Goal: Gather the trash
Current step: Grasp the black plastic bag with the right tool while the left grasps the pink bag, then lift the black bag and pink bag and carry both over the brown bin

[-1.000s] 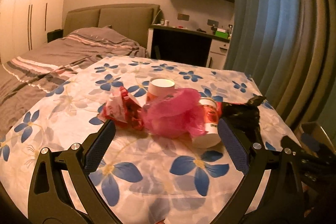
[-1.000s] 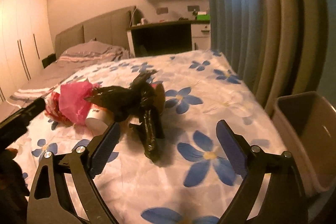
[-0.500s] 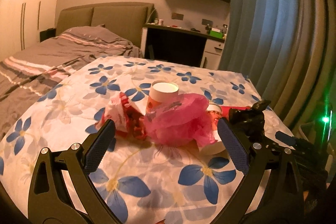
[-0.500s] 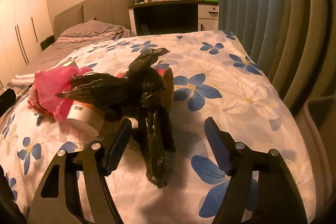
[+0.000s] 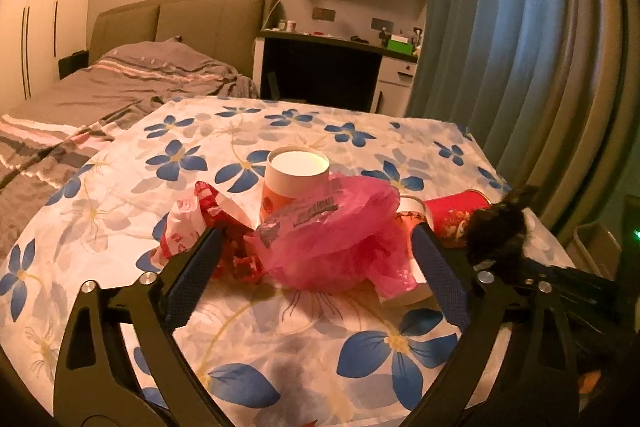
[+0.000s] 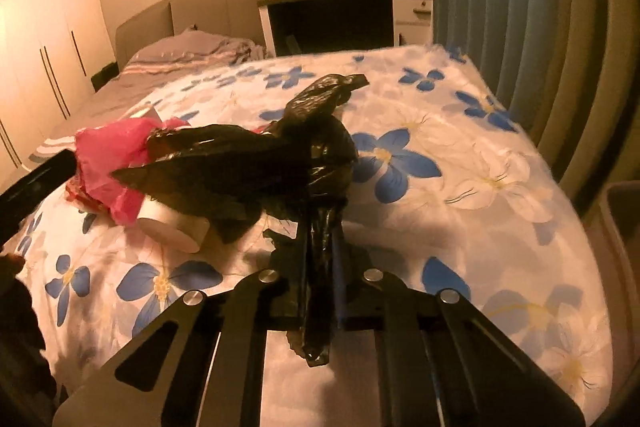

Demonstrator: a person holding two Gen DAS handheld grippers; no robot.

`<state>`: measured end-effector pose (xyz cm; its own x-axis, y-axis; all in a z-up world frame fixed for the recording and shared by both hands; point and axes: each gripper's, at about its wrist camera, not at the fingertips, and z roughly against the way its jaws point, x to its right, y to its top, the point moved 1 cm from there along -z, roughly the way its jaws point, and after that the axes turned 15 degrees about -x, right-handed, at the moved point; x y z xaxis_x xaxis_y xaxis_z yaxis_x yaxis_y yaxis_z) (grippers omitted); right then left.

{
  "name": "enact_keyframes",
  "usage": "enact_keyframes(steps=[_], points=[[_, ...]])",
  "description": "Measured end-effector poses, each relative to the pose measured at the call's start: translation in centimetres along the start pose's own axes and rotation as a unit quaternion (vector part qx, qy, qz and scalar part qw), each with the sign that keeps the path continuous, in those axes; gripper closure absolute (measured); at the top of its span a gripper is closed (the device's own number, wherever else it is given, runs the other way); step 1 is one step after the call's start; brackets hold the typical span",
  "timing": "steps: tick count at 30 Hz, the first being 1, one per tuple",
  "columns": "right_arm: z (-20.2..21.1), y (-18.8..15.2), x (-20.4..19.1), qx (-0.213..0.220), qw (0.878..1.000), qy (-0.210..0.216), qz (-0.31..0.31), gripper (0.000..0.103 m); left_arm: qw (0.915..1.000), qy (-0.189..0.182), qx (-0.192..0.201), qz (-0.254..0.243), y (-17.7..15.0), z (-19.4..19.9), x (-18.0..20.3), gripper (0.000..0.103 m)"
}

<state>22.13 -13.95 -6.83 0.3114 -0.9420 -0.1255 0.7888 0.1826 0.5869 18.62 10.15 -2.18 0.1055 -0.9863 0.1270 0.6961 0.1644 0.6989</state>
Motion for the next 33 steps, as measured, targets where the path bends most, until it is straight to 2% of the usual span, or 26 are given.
enact_keyframes(steps=[6, 8, 12, 18, 19, 20, 23, 33], points=[[3.4, -1.6, 0.8, 0.036, 0.999, 0.02, -0.016, 0.092, 0.9998, 0.002, -0.019, -0.007, 0.7, -1.5, 0.5, 0.034], [4.2, -2.1, 1.0, 0.04, 0.999, 0.025, -0.02, 0.092, 0.9995, -0.007, -0.029, -0.007, 0.7, -2.0, 0.4, 0.044], [5.2, -2.8, 1.6, 0.045, 0.998, 0.035, -0.026, 0.092, 0.9986, -0.025, -0.045, -0.008, 0.6, -2.5, 0.4, 0.055], [6.7, -3.5, 1.9, 0.06, 0.997, 0.045, -0.033, 0.092, 0.9983, -0.041, -0.04, -0.009, 0.3, -1.7, 0.6, 0.087], [6.9, -3.6, 1.9, 0.062, 0.996, 0.046, -0.033, 0.092, 0.9984, -0.042, -0.037, -0.01, 0.2, -1.4, 0.7, 0.095], [7.1, -3.8, 1.9, 0.064, 0.996, 0.05, -0.032, 0.092, 0.9984, -0.044, -0.034, -0.01, 0.2, -1.2, 0.8, 0.098], [7.6, -4.4, 2.1, 0.068, 0.995, 0.056, -0.037, 0.092, 0.9987, -0.047, -0.018, -0.007, -0.2, 0.0, 0.9, 0.103], [9.2, -5.9, 3.0, 0.081, 0.994, 0.06, -0.045, 0.092, 0.9967, -0.073, 0.034, 0.007, -1.2, 5.3, 1.3, 0.103]])
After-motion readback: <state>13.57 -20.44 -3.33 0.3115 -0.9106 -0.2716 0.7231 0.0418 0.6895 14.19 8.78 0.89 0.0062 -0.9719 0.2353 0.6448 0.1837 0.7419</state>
